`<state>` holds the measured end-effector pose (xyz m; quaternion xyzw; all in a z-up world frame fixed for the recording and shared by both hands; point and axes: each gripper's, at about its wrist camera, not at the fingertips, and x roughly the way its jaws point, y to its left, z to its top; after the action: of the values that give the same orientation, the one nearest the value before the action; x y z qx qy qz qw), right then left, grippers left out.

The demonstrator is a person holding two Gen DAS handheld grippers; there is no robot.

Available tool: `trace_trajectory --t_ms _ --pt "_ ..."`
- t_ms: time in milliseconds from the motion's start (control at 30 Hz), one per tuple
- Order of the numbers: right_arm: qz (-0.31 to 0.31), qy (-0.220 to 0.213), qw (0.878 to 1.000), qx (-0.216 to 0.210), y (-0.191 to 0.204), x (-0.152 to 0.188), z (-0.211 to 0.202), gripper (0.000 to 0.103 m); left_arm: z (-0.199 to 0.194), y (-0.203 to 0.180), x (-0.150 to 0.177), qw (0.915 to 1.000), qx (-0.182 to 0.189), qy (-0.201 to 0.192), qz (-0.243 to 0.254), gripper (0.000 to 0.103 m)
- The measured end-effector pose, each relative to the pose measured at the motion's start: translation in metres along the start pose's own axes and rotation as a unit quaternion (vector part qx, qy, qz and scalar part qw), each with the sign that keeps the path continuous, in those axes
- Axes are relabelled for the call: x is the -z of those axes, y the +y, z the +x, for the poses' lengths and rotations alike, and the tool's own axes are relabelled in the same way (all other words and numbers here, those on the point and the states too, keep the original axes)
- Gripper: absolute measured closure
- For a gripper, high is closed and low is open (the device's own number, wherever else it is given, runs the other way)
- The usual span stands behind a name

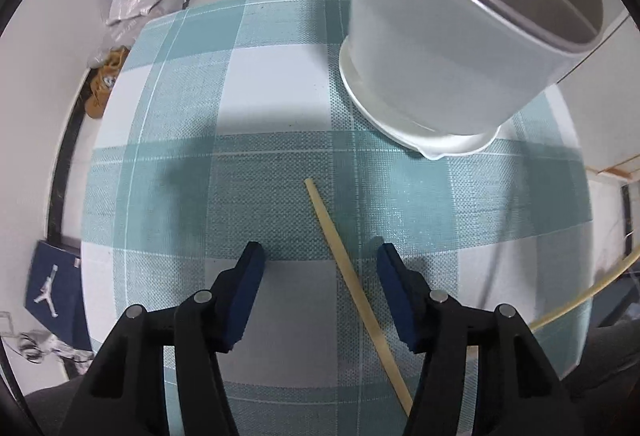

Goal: Organize utensils
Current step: 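Close the right gripper on a chopstick while the left gripper grasps the last one, then lift both held chopsticks and carry them over the holder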

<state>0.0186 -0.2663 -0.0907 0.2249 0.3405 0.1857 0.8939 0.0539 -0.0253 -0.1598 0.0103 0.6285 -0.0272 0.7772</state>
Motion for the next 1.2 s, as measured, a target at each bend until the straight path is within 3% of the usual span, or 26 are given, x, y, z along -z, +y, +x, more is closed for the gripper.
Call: trace_trajectory --t_ms 100,133,167,267,433,633,900,1200 --pt "0.003 -0.007 1.000 -0.001 -0.001 -0.002 -0.006 0.099 -0.002 -0.003 0.001 1.0000 -0.001 -0.001 -0.005 0.076" --pt "0.002 -0.010 1.000 0.000 -0.002 -0.003 -0.007 0.099 -0.003 -0.005 0.001 1.0000 0.000 0.000 -0.005 0.090" --pt "0.002 -0.011 1.000 0.000 -0.002 -0.003 -0.008 0.099 -0.003 -0.008 0.001 1.0000 0.001 0.001 -0.004 0.098" --pt "0.006 -0.012 1.000 -0.002 -0.003 -0.005 -0.010 0.099 -0.003 -0.017 0.000 0.9999 -0.010 -0.001 0.000 0.101" --pt "0.004 -0.015 1.000 -0.001 -0.003 -0.005 -0.014 0.099 -0.007 -0.013 -0.003 0.9996 0.011 -0.016 -0.021 0.101" --pt "0.003 -0.021 1.000 -0.003 -0.005 -0.004 -0.020 0.099 -0.048 -0.013 0.001 0.9943 0.028 -0.099 -0.029 0.101" --pt "0.002 -0.022 1.000 0.001 -0.003 -0.001 -0.020 0.099 -0.105 -0.017 0.022 0.9767 0.055 -0.205 -0.034 0.101" --pt "-0.038 -0.039 0.999 0.001 0.014 0.006 -0.026 0.099 -0.114 0.000 0.011 0.9683 0.064 -0.241 -0.012 0.101"
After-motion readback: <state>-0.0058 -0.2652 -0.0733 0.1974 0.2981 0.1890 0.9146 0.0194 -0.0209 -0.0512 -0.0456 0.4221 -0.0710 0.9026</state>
